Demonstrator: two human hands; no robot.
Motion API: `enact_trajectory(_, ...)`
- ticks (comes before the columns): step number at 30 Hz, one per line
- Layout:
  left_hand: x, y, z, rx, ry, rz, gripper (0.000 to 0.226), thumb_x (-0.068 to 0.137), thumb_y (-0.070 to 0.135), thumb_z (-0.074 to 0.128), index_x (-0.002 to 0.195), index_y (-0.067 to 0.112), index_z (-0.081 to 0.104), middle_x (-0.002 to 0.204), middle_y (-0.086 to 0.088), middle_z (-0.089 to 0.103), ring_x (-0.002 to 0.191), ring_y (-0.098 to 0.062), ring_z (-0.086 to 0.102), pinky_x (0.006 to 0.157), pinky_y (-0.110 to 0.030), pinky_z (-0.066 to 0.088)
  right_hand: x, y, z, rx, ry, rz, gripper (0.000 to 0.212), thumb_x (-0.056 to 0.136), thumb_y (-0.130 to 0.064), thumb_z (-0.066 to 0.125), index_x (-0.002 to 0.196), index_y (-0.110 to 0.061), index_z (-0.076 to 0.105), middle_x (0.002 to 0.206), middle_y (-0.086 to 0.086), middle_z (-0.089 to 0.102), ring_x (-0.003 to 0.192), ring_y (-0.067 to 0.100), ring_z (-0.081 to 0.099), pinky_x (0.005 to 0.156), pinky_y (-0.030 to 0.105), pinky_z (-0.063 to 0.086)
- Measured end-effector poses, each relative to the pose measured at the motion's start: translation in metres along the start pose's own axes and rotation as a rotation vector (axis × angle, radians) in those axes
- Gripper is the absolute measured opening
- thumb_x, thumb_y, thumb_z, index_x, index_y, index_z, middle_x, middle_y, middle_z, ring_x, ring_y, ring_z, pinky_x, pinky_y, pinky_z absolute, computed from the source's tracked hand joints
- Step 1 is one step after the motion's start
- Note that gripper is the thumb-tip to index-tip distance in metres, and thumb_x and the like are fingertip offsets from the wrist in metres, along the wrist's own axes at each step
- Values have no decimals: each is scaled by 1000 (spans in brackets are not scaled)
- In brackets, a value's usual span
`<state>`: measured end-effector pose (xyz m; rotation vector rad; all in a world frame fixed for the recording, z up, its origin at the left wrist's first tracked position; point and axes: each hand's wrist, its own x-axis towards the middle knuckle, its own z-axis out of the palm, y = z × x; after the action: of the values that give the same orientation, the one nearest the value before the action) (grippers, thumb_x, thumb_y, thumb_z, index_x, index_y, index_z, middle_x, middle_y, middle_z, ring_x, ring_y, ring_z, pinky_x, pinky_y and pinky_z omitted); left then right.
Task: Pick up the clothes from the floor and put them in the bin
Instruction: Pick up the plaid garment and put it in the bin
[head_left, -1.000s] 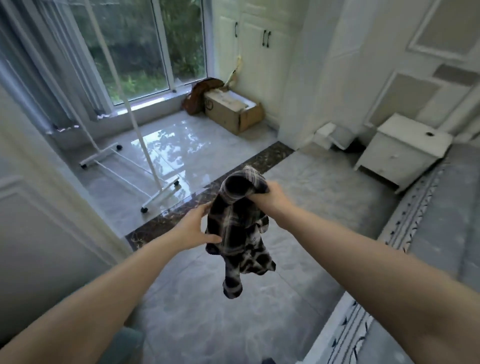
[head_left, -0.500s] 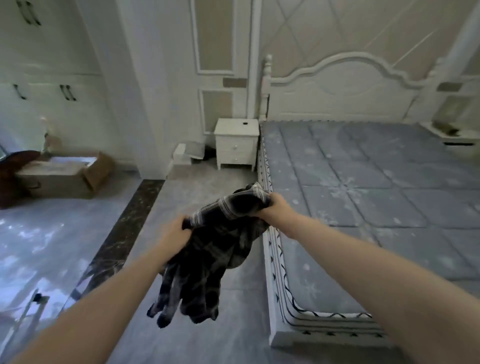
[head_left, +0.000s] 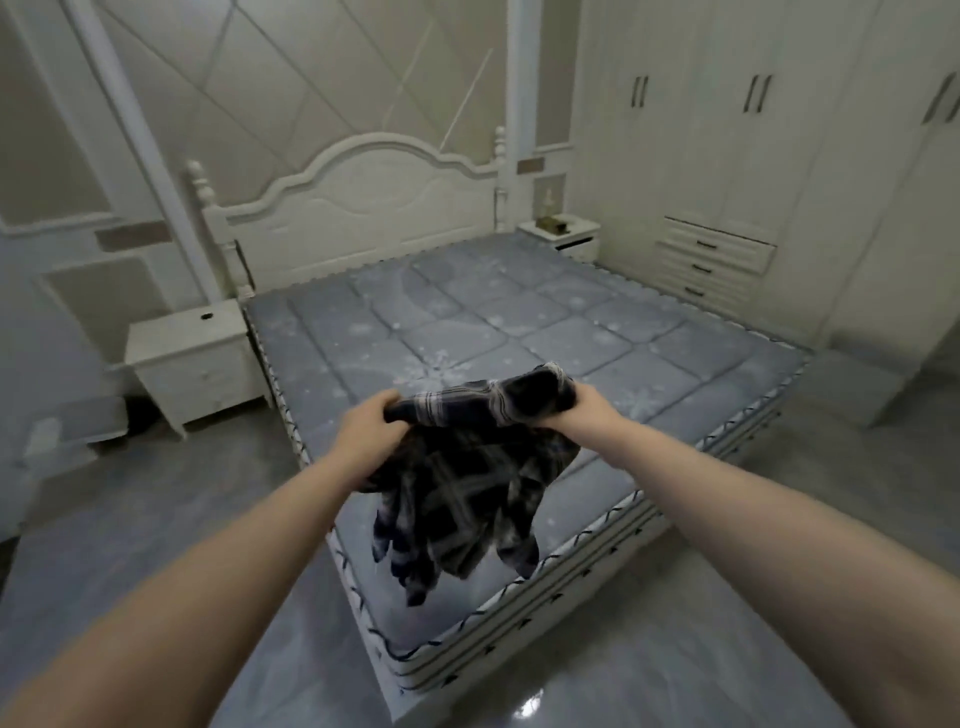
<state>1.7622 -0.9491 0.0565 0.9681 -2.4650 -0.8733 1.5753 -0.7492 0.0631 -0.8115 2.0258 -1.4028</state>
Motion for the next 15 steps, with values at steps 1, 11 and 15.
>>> enact_trajectory(1,12,25,17,0,-21,31,18,77,7,58,71,23,52,77,-5,59,84,-28,59,67,-32,35,1,9,-28,2,31,24,41,76,-9,81,114,-10,66,98,0,68,88,15,63,71,18,50)
enact_trajectory(11,84,239,185,-79,-171,241,18,77,8,55,64,18,47,65,-3,52,73,-25,50,61,-35,32,-10,80,-255,7,378,120,52,66,-30,88,112,-12,69,104,0,69,98,16,64,84,31,51)
enact_trajectory(15,105,299,244,-106,-267,276,5,82,8,51,81,9,56,79,-9,59,79,-26,53,67,-35,38,-17,112,-319,24,496,176,52,67,-35,86,112,-15,69,107,3,72,102,20,66,95,38,53)
